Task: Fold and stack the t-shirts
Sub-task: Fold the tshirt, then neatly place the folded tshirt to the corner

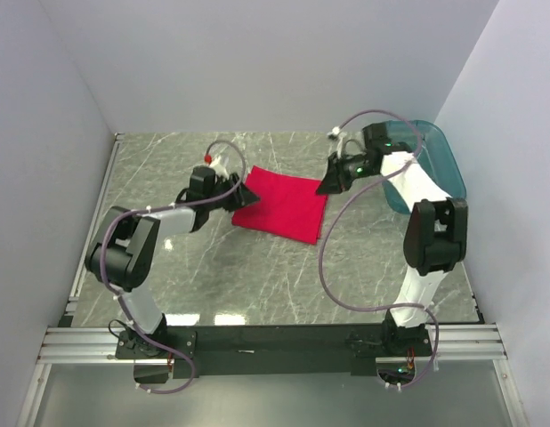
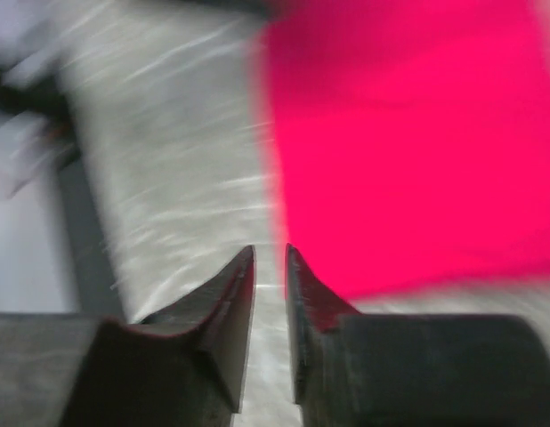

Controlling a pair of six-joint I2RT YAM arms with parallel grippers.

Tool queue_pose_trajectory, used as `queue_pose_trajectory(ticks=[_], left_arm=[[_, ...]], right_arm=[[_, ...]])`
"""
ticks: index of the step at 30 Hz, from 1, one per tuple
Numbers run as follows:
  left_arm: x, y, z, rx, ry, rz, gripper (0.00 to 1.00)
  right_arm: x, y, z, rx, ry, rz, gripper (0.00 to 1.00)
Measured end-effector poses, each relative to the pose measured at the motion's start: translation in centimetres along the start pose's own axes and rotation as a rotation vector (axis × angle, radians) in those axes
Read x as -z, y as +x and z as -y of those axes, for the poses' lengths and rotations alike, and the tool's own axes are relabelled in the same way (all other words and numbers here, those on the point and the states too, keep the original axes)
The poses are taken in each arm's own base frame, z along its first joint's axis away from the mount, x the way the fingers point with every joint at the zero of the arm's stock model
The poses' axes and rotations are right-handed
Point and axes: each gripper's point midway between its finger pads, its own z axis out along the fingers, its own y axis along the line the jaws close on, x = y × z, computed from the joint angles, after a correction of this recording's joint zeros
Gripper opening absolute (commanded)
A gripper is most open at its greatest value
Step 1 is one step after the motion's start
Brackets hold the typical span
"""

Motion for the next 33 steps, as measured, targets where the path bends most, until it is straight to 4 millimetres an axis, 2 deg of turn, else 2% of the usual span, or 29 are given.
queue_pose_trajectory(ticks=[3,6,8,10,14,16,19,25,30,33], left_arm=[[-1.9,-3.3,2.7,-0.016,0.097,0.038,0.43],[-4.4,-5.3,4.0,-0.005,0.176,0.040,0.41],[-6.2,-5.5,3.4,0.025,0.200,0.020,0.40],[-7.7,-5.1,2.1,0.071,0.196,-0.010,0.40],[-9.8,-3.4,-2.0,0.177,0.146,-0.070,0.39],[-10.2,-3.1,-3.2,0.229,0.142,-0.092,0.38],[-10.5,-4.5,-3.4,0.253,0.144,-0.078,0.38],[-10.7,-5.0,-3.9,0.312,0.155,-0.079,0.41],[-10.4,-5.7,-3.2,0.274,0.205,-0.071,0.50],[-9.4,-6.8,-2.9,0.181,0.164,-0.046,0.52]], right_arm=[[-2.9,2.1,-4.4,-0.010,-0.236,-0.062,0.22],[-7.0,5.9,-6.7,-0.141,-0.421,-0.162,0.19],[-9.3,8.5,-6.7,-0.250,-0.465,-0.235,0.19],[-10.7,10.3,-5.9,-0.338,-0.448,-0.280,0.20],[-11.4,12.7,-3.4,-0.456,-0.274,-0.331,0.19],[-11.5,12.8,-2.5,-0.493,-0.209,-0.336,0.19],[-11.6,12.6,-1.5,-0.552,-0.150,-0.333,0.18],[-11.5,12.4,-1.2,-0.621,-0.122,-0.334,0.18],[-10.7,11.6,-1.2,-0.521,-0.150,-0.339,0.22],[-9.0,10.0,-1.6,-0.391,-0.160,-0.318,0.29]])
